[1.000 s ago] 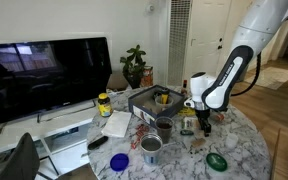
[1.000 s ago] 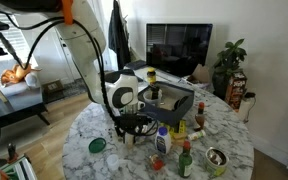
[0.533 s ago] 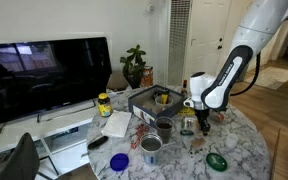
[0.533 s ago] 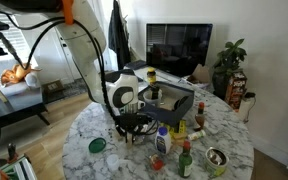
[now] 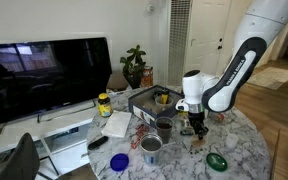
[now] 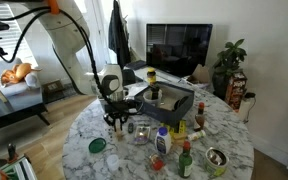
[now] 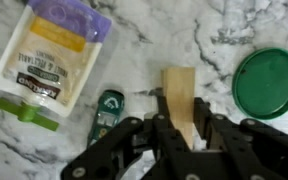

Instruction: Pick up the toy car and put it on the table, pick up the wooden block to the right of the toy car and stack it on the wooden block to the left, pick up the car and put it on the stacked wooden blocks

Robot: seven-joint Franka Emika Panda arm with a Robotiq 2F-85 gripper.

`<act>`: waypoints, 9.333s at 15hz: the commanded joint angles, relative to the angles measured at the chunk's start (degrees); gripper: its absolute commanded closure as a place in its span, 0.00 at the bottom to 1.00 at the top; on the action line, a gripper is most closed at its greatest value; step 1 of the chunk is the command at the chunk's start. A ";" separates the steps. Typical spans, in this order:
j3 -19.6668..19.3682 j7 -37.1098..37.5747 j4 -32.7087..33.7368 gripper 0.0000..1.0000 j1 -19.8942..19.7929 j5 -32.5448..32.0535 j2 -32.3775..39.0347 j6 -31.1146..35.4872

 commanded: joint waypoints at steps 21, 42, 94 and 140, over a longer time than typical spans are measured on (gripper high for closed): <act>-1.26 1.80 0.26 0.93 1.81 -5.02 3.41 3.59; -1.48 5.47 4.61 0.00 -3.68 -1.35 4.90 11.18; 4.03 -8.43 -8.05 0.93 -6.57 2.69 -2.70 12.80; -0.89 28.71 -10.83 0.00 -1.56 18.38 -28.42 1.77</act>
